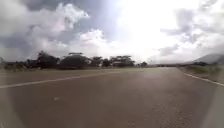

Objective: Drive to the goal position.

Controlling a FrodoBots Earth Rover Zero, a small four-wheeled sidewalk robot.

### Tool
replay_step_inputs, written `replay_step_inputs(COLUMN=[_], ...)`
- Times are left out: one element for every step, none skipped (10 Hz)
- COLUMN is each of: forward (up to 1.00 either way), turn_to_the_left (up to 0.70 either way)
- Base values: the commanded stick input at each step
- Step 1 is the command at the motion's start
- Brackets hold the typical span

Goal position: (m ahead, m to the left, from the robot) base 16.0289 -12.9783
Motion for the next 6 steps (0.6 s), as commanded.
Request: replay_step_inputs(forward=[0.70, 0.70, 0.70, 0.70, 0.70, 0.70], turn_to_the_left=[0.00, 0.00, 0.00, 0.00, 0.00, 0.00])
